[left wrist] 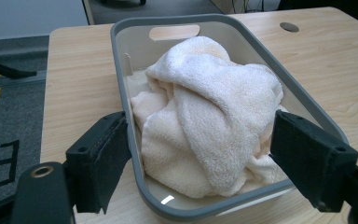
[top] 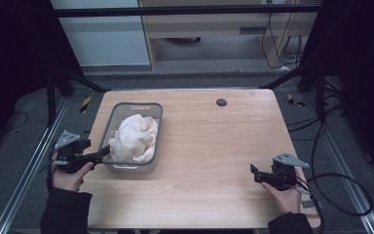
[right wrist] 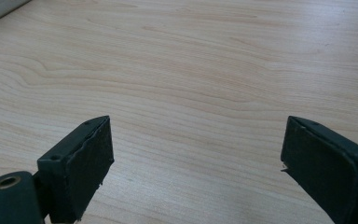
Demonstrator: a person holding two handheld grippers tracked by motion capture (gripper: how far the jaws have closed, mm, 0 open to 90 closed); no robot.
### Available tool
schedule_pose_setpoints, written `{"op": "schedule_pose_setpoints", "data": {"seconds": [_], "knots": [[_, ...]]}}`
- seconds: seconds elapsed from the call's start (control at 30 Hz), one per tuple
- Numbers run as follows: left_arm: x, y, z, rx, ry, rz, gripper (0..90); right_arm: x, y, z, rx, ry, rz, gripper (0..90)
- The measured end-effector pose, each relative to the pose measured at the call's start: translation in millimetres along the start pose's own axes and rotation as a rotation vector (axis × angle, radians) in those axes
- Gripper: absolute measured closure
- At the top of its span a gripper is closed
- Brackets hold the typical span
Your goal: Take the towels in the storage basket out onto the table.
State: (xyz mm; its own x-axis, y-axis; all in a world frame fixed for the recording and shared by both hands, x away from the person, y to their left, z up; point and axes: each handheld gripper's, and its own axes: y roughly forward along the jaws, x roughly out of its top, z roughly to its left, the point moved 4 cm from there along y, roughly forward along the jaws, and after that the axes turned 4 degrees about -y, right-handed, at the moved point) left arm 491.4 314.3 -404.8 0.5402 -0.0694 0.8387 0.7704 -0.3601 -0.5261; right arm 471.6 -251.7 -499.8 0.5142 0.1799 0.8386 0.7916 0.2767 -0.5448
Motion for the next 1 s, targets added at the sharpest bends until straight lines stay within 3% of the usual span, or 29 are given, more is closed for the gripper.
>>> {"op": "schedule_pose_setpoints", "data": {"seconds": [0.37, 0.73, 1.0], "knots": [[20.9, 9.7, -5.3, -0.010, 0.053, 0.048, 18.0, -0.5, 2.2, 0.9, 0.008, -0.006, 0.012, 8.8], [29.7, 20.4, -9.4, -0.024, 0.087, 0.123, 16.6, -1.3, 4.0, 1.3, 0.011, -0.014, 0.022, 8.6], [35.8, 25.6, -15.2, -0.027, 0.136, 0.178, 15.4, -1.6, 5.2, 2.9, 0.020, -0.009, 0.033, 8.2]]}}
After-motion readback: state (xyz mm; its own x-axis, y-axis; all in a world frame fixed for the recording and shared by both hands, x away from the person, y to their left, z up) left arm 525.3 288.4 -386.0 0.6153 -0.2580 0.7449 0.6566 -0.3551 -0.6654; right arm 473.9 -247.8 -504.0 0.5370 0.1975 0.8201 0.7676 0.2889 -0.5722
